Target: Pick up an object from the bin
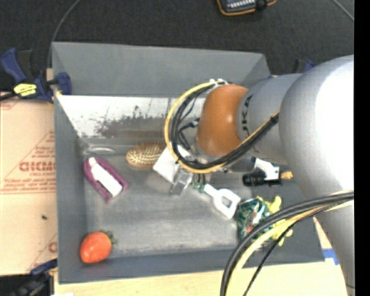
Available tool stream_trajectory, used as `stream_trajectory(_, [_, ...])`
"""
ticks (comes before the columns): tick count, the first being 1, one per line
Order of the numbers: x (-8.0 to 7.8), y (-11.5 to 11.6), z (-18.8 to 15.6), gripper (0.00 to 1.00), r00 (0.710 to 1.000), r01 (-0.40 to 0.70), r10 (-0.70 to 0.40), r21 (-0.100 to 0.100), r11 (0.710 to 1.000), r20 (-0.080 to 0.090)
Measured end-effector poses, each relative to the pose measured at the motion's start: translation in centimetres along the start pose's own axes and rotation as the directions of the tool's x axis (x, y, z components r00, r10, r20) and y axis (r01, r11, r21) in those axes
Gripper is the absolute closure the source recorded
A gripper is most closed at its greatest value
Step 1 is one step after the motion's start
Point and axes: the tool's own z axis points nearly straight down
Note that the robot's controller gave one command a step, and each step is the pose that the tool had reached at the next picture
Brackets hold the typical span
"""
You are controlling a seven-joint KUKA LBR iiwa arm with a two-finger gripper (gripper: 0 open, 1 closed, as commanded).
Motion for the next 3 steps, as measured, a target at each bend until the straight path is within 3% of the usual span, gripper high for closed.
stream_trajectory(1, [0.0, -0.1, -3.4, 1.0, 1.0, 0.002, -0.002, 0.002, 1.0, -0.003])
stream_trajectory(3, [-0.2, -0.1, -6.2, 1.0, 1.0, 0.003, -0.003, -0.001, 1.0, 0.002])
